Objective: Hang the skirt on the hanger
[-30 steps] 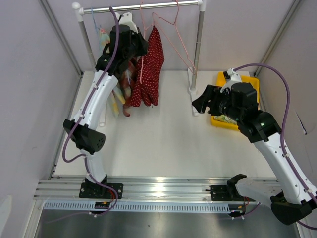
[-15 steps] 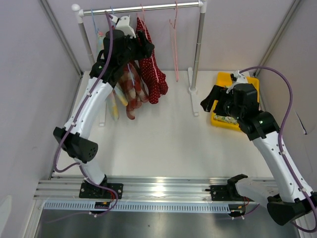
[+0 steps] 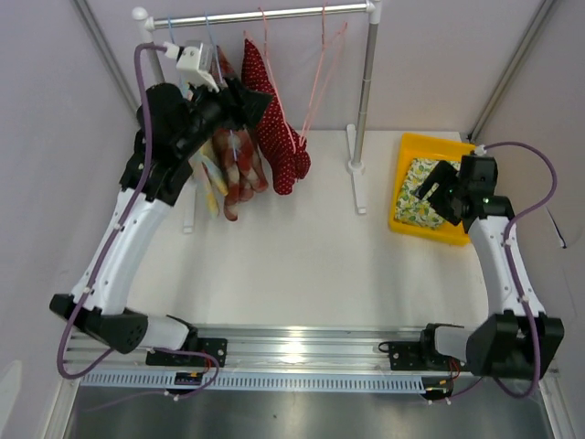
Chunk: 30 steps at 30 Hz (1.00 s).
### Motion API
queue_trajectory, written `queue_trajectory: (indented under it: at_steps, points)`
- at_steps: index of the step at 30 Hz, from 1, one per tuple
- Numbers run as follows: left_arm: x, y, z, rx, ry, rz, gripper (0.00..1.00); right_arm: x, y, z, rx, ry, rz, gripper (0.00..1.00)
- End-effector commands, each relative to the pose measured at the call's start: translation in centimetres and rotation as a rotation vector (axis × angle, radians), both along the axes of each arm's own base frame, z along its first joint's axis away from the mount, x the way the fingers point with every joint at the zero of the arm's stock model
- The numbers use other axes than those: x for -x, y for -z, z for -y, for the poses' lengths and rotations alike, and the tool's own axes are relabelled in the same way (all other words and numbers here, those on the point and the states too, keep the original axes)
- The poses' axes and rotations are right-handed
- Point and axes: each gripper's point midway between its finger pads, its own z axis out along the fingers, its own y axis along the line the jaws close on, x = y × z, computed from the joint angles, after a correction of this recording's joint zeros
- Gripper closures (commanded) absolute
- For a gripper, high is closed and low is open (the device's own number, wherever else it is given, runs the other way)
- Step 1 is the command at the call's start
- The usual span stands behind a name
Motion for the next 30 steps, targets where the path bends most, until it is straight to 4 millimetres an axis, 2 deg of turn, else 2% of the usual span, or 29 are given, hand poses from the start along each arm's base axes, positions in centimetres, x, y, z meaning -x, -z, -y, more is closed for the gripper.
queue_trajectory:
  at_steps: [1, 2, 3, 4, 5, 6, 7, 8, 10, 12, 13, 15, 16, 17, 18, 20, 21, 24, 29, 30]
  points:
    - [3.8, -0.4, -0.6, 0.072, 0.045, 0.037, 0.30, -2.8, 1.3, 3.6, -0.004, 0.119, -0.008, 0.17]
    - [4.3, 1.4, -0.5, 0.074, 0.053, 0.005, 0.30, -3.3, 1.8, 4.5, 0.011, 0.146, -0.022, 0.17]
    - [6.3, 0.1, -1.2, 0.099, 0.061, 0.045, 0.30, -3.7, 2.5, 5.3, 0.018, 0.169, -0.041, 0.17]
    - [6.4, 3.3, -1.0, 0.081, 0.059, -0.014, 0.30, -4.5, 3.7, 6.5, 0.019, 0.204, -0.067, 0.17]
    - [7.1, 3.7, -1.1, 0.082, 0.064, -0.016, 0.30, -4.9, 4.3, 7.0, 0.020, 0.218, -0.080, 0.17]
    - [8.8, 2.9, -1.6, 0.105, 0.071, 0.010, 0.30, -5.4, 4.9, 7.4, 0.017, 0.228, -0.092, 0.17]
    - [9.7, 3.2, -1.5, 0.111, 0.082, 0.009, 0.30, -6.2, 4.9, 8.6, 0.048, 0.273, -0.083, 0.17]
    - [9.8, 6.0, -1.1, 0.094, 0.097, -0.044, 0.30, -6.9, 6.6, 9.1, 0.056, 0.287, -0.129, 0.17]
    - [11.8, 7.2, -0.7, 0.096, 0.140, -0.056, 0.30, -8.0, 7.3, 10.3, 0.082, 0.324, -0.142, 0.17]
    - [13.7, 9.2, 0.0, 0.082, 0.190, -0.087, 0.31, -9.5, 8.4, 11.7, 0.096, 0.351, -0.165, 0.17]
    - [14.3, 9.7, 0.2, 0.078, 0.204, -0.094, 0.30, -9.9, 8.8, 12.2, 0.099, 0.364, -0.174, 0.17]
    - [15.2, 12.1, 0.4, 0.073, 0.233, -0.143, 0.30, -11.3, 9.8, 13.5, 0.086, 0.384, -0.187, 0.17]
    - [16.2, 11.7, 0.1, 0.084, 0.250, -0.125, 0.30, -11.8, 10.1, 14.0, 0.079, 0.392, -0.188, 0.17]
    - [16.6, 12.0, 0.1, 0.081, 0.259, -0.129, 0.30, -12.3, 9.9, 15.1, 0.064, 0.413, -0.180, 0.17]
    - [16.9, 13.5, 0.1, 0.068, 0.266, -0.160, 0.30, -12.6, 11.6, 15.5, 0.037, 0.438, -0.215, 0.17]
    - [17.6, 13.6, -0.3, 0.072, 0.274, -0.149, 0.30, -13.2, 12.8, 16.3, 0.024, 0.461, -0.237, 0.18]
    - [17.9, 14.5, 0.0, 0.064, 0.296, -0.169, 0.30, -14.0, 13.5, 16.8, 0.027, 0.468, -0.251, 0.18]
    - [18.7, 15.7, 0.4, 0.059, 0.336, -0.194, 0.31, -15.3, 14.9, 18.1, 0.066, 0.479, -0.286, 0.18]
    - [18.9, 17.1, 0.1, 0.018, 0.333, -0.211, 0.31, -17.3, 17.3, 18.9, 0.069, 0.463, -0.309, 0.19]
    - [18.9, 17.4, 0.1, 0.009, 0.334, -0.216, 0.31, -17.6, 17.6, 18.8, 0.067, 0.457, -0.314, 0.23]
